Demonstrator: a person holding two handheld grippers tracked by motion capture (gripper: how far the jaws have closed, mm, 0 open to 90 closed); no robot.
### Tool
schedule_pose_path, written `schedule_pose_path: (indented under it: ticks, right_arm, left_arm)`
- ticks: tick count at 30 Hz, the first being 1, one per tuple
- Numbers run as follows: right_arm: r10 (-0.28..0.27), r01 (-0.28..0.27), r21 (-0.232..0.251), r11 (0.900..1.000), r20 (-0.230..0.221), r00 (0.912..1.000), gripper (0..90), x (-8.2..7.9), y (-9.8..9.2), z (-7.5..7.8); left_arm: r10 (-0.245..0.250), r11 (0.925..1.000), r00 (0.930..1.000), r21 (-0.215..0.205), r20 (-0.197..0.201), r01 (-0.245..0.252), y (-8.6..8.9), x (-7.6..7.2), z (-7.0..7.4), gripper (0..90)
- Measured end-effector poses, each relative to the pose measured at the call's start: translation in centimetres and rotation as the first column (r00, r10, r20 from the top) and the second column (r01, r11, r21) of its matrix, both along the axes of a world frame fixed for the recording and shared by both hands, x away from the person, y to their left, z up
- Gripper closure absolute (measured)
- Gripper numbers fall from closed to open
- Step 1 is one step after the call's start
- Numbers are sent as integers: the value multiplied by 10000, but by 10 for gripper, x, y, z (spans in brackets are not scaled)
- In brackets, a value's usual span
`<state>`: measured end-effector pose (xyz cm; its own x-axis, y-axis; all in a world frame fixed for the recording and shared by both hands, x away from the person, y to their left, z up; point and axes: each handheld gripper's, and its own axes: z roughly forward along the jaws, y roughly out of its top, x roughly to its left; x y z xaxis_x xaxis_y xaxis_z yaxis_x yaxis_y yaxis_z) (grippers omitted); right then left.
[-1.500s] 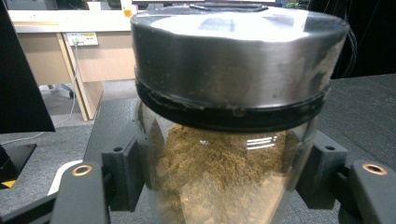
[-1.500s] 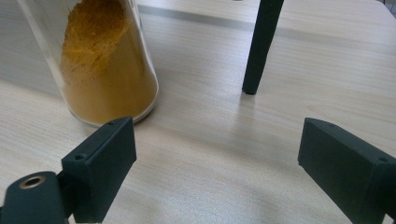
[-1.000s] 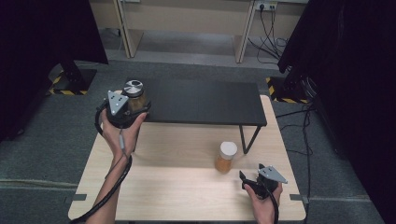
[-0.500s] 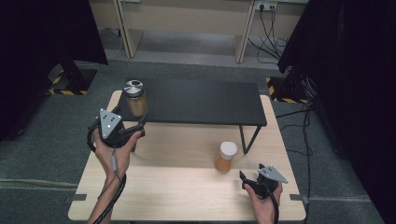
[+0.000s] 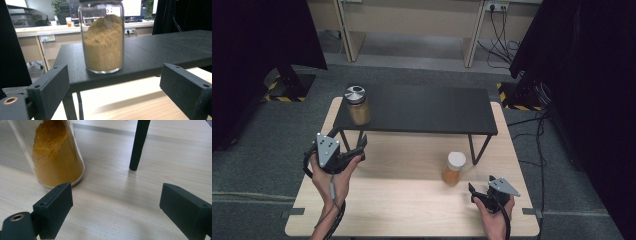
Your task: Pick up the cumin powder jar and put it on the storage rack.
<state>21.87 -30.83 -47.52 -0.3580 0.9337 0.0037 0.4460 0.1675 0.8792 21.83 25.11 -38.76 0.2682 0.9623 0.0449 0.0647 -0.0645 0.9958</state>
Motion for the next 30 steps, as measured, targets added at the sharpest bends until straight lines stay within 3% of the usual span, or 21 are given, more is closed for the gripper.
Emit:
schedule_pose_path:
  ticks: [2, 7, 11, 12, 19, 20, 24, 30]
  right_arm:
    - [0, 0, 13, 10000, 3, 10000, 115, 0, 0, 0]
    - [7, -7, -37, 10000, -8, 10000, 115, 0, 1, 0]
    - [-4, 4, -3, 10000, 6, 10000, 115, 0, 0, 0]
    - [-4, 4, -12, 10000, 9, 10000, 115, 0, 0, 0]
    - [-5, 5, -46, 10000, 18, 10000, 115, -1, 1, 0]
    - [-10, 10, -34, 10000, 24, 10000, 115, -1, 1, 0]
    - [-1, 1, -59, 10000, 25, 10000, 115, -1, 1, 0]
    - [-1, 1, -3, 10000, 16, 10000, 115, 0, 0, 0]
  left_arm:
    - [-20, 9998, 10000, 182, 11, 20, -1, -9, -10, 88]
    - [-116, 9998, 9999, 145, -120, 118, 1, -15, -21, 91]
    - [-184, 9997, 9992, 128, -353, 188, 3, -20, -38, 91]
    - [-303, 9994, 9984, 161, -479, 311, 4, -22, -49, 90]
    - [-479, 9987, 9936, 124, -1021, 494, 6, -22, -70, 86]
    - [-501, 9985, 9906, 162, -1276, 526, 5, -21, -72, 86]
    - [-520, 9979, 9848, 288, -1658, 575, 5, -19, -73, 90]
    - [-744, 9959, 9600, 304, -2701, 858, 8, -10, -71, 98]
